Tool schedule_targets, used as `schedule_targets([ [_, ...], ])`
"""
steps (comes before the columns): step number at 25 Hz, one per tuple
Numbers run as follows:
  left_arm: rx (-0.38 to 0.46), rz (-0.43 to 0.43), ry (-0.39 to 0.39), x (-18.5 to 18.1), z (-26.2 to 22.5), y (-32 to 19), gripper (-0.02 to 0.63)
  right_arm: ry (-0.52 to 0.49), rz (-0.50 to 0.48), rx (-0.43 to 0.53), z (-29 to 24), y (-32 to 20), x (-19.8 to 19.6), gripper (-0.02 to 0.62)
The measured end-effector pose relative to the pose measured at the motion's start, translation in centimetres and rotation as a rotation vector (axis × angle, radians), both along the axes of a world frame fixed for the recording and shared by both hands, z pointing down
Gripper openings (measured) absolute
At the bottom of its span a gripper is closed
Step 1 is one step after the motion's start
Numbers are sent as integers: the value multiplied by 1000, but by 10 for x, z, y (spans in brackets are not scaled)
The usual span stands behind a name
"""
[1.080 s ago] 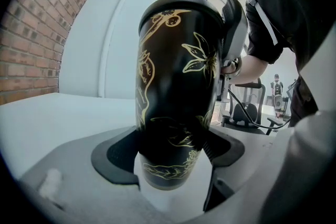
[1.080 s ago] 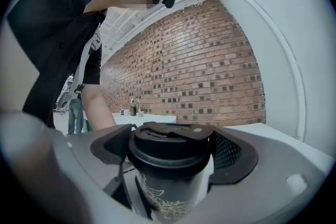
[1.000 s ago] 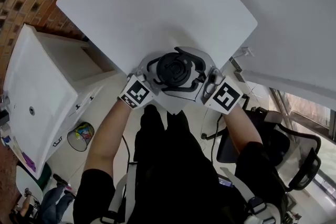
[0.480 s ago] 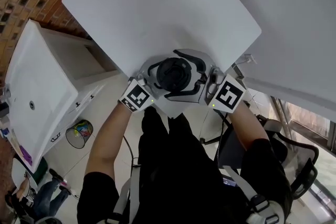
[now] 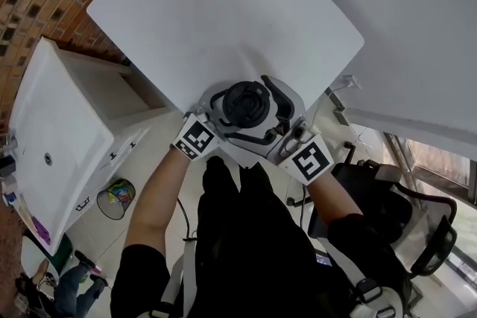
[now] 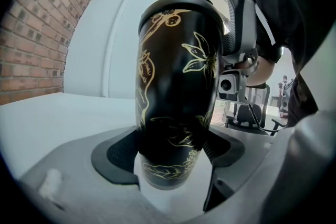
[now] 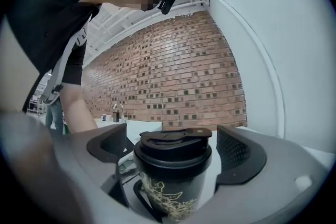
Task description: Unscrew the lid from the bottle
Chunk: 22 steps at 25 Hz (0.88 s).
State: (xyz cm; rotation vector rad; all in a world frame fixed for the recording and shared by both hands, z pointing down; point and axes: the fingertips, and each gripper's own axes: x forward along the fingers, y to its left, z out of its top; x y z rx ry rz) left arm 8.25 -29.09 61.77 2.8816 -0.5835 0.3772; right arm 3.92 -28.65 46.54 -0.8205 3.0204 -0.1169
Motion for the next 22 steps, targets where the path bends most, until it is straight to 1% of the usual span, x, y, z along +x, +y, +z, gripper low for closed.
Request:
schedule_targets([
  [4,-2,2,0,1,0,1,376,64,85,22,10,-2,-4,515],
  [6,-2,2,1,2,-1,1,376,63,113,12,11,-7,-5,505],
  [8,-2,1,1,2,-1,0,376,65,128,7,13,-10,-6,485],
  [11,-1,0,1,3,0,0,376,70,124,0,17,-10,-7,466],
  [13,-1,1,0,3,-1,0,376,72,104,-2,17,-10,-8,465],
  [16,0,4,-1,3,-1,0,376,74,46,-9,17,-8,-8,465],
  [22,-1,4,0,2,-1,0,376,100,-131,-8,19,-3,-12,472],
])
